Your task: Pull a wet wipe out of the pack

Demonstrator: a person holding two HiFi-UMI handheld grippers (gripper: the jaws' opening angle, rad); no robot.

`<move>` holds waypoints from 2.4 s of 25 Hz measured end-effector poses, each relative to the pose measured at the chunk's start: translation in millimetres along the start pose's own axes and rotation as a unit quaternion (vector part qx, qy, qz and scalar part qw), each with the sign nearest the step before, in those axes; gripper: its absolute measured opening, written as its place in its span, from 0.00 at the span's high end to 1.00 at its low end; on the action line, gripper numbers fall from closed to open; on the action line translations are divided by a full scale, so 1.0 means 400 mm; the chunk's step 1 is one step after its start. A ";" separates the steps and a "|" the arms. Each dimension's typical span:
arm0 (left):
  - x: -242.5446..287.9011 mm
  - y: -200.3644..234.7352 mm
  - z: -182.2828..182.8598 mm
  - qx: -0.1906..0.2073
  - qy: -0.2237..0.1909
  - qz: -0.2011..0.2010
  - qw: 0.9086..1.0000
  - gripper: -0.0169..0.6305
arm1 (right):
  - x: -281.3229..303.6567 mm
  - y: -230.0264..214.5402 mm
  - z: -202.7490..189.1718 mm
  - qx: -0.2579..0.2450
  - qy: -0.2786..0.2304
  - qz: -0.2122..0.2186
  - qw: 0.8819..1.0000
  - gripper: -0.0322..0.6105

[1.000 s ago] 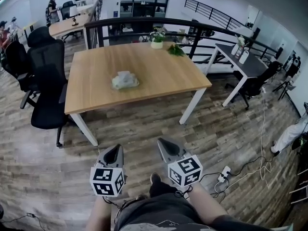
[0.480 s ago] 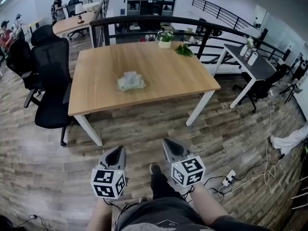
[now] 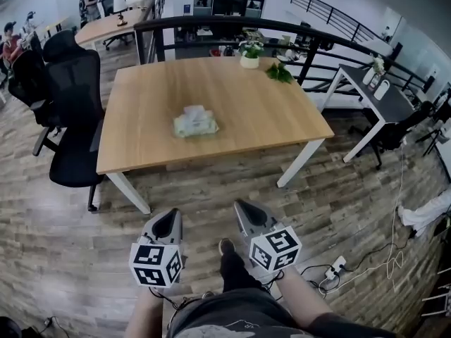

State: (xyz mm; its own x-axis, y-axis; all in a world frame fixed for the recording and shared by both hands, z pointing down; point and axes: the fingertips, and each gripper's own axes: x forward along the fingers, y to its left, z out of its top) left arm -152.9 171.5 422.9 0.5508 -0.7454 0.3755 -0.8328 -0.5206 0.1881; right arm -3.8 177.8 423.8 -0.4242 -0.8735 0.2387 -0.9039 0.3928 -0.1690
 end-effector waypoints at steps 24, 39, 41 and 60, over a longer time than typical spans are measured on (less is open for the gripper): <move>0.361 0.065 0.136 -0.020 0.026 0.053 0.998 0.95 | 0.292 -0.323 0.107 0.018 0.025 0.040 0.999 0.91; 0.565 0.071 0.219 -0.022 0.017 0.087 0.996 0.95 | 0.442 -0.510 0.145 0.010 0.041 0.092 0.995 0.91; 0.581 0.072 0.220 -0.025 0.019 0.089 0.996 0.95 | 0.454 -0.529 0.149 0.015 0.040 0.093 0.995 0.91; 0.655 0.120 0.244 -0.018 0.023 0.072 0.997 0.95 | 0.497 -0.566 0.144 0.011 0.050 0.063 0.997 0.91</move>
State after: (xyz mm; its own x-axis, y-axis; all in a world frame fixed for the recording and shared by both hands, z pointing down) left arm -43.2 -89.5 441.6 0.4224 -0.7917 0.4414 -0.9053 -0.3931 0.1612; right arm 119.5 -101.3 454.3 -0.5384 -0.7843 0.3083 -0.8423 0.4901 -0.2242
